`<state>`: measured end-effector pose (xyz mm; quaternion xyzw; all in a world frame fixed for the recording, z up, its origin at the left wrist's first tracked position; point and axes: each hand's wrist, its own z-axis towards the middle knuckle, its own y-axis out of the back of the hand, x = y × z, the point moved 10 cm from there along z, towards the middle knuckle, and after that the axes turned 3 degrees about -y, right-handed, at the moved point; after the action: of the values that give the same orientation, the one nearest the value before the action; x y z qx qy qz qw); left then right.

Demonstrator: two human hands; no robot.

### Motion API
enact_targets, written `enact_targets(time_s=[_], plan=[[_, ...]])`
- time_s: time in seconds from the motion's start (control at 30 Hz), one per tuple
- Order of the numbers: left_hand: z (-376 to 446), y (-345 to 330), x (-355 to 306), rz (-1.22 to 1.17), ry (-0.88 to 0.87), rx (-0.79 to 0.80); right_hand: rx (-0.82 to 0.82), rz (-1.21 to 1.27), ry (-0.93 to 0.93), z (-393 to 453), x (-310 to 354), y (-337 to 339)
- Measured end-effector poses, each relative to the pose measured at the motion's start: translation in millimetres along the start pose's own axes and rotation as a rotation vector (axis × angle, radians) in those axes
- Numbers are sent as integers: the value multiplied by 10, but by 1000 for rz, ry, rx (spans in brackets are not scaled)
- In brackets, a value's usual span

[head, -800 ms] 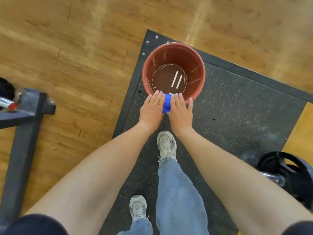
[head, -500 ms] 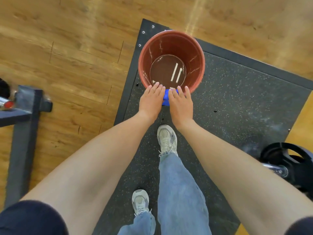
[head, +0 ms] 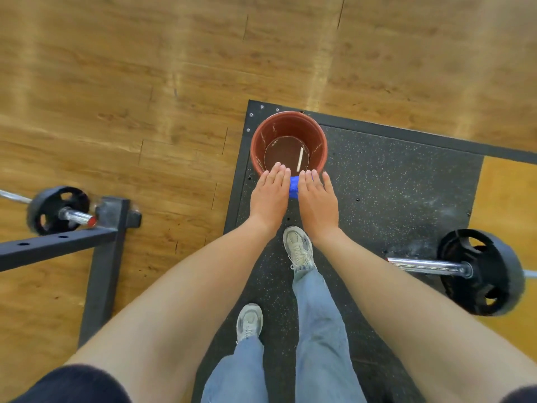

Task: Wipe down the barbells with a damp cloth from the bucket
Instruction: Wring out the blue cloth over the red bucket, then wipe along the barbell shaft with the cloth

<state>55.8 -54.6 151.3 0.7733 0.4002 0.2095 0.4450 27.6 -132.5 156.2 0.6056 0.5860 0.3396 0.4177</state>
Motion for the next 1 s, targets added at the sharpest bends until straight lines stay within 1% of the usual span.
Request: enact_targets(time_s=[0.1,0.2,0.3,0.43,0.53,0.73,1.0], plan=[[-352,219,-73,29,-53,-34,-28,-21,-28,-382,50,220],[-735,317,-219,97,-125,-63,-40,-17,-109,-850,84,305],[-1176,362,-395,145,-159,-81,-49,0,-170,-1366,116,398],[-1755,423,-797,199,-244,-96,-71,31,-246,-2119,22,515],[-2141,462,-1214,229,-314,-138,-100,60,-326,-2694,-170,515],[-2858,208,-2283,323,-489,-70,-42,122,-512,-3964,-621,97],[-4124,-636,-3797,474,-714,-30,22,253,-767,-5963,-975,-910]])
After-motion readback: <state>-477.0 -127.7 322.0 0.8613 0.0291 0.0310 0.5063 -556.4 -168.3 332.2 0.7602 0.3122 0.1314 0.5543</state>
